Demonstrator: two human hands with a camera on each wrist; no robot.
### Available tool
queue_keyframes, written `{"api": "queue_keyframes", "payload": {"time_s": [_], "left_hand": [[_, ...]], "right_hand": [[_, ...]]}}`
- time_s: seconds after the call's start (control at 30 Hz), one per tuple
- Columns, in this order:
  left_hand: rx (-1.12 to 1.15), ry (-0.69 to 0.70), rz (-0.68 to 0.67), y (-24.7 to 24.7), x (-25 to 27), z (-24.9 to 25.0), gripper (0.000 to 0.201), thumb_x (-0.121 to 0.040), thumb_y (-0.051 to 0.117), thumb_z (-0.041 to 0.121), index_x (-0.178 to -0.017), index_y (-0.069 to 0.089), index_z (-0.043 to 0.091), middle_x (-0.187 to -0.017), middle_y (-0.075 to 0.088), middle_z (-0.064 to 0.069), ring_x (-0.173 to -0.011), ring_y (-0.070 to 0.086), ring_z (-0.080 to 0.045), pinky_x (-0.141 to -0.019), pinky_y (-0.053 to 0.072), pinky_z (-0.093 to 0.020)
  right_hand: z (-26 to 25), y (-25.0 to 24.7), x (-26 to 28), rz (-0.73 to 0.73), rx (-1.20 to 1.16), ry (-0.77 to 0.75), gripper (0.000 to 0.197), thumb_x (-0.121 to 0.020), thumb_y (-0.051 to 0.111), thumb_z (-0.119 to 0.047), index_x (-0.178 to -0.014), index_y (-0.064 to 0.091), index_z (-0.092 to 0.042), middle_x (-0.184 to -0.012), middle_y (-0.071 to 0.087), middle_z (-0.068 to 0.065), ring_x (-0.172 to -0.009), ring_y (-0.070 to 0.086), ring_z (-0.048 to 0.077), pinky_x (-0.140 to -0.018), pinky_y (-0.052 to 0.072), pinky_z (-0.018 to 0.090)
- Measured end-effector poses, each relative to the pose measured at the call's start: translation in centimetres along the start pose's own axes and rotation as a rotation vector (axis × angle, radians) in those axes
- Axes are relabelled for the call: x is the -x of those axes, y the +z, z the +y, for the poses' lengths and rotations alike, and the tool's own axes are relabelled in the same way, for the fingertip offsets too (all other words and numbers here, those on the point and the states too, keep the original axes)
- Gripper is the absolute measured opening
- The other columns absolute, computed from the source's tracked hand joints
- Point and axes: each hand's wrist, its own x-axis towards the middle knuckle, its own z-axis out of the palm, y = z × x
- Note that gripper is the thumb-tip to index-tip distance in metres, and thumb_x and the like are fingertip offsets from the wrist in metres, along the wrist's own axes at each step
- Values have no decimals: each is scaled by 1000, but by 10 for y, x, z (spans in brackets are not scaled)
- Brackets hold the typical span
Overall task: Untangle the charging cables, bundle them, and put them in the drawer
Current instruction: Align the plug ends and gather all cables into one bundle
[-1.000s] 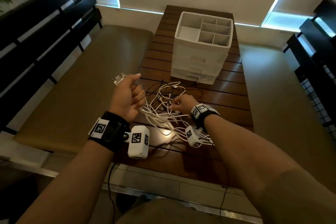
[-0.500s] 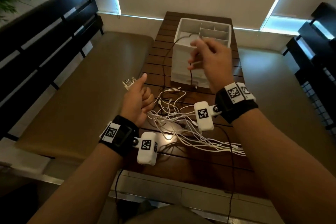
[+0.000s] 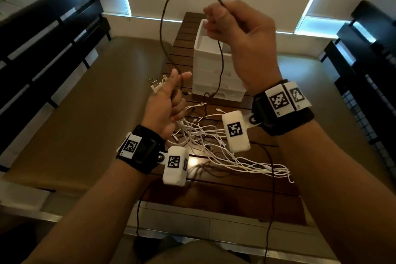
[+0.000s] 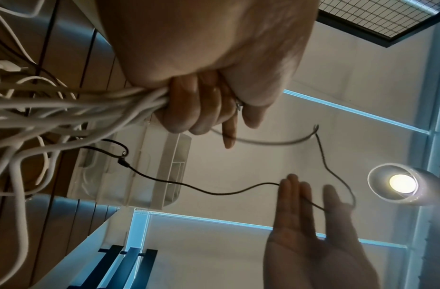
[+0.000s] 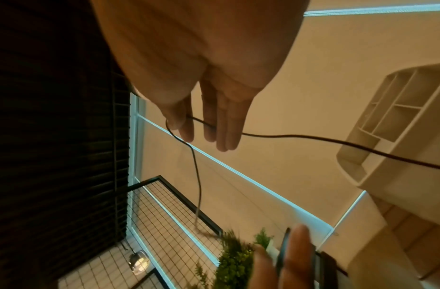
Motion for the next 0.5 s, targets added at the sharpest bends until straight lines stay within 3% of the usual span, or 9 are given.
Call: {"api": "queue_keyframes", "payload": {"time_s": [0.07,0.2,0.37,0.5], "left_hand": [[17,32,48,3,1,0,36,-109,53,39,-117,72,9,-52,22,6,-40,18,-6,-36,17,-23],[78,71,185,0,-2,0,26,-108,57,31,-95,69,12,-47,26,8,-36,19,-5,-34,17,-21],[59,54,239,-13,-3,1,29,-107,56,36,-90,68,16,-50,26,8,-37,19,-5,-35,16,-22],[34,68,208,-4,-1,1,30,-104,62,36,-80,63,19,-49,28,7,-37,21,-6,-36,17,-22]], "right_hand": [[10,-1,4,-16,179,6,25,-103,64,-29,-112,76,-9,-98,73,12,-90,72,27,-79,60,52],[29,-2,23,-94,527,-20,25,-101,65,-37,-112,78,-20,-100,64,3,-88,61,11,-78,55,32],[42,-22,30,46,570,-53,21,-99,67,-27,-112,78,-15,-108,61,6,-99,63,17,-86,57,40],[21,-23,22,132,556,-188,22,-99,67,-19,-116,77,-11,-110,62,11,-98,64,21,-85,56,38]]}}
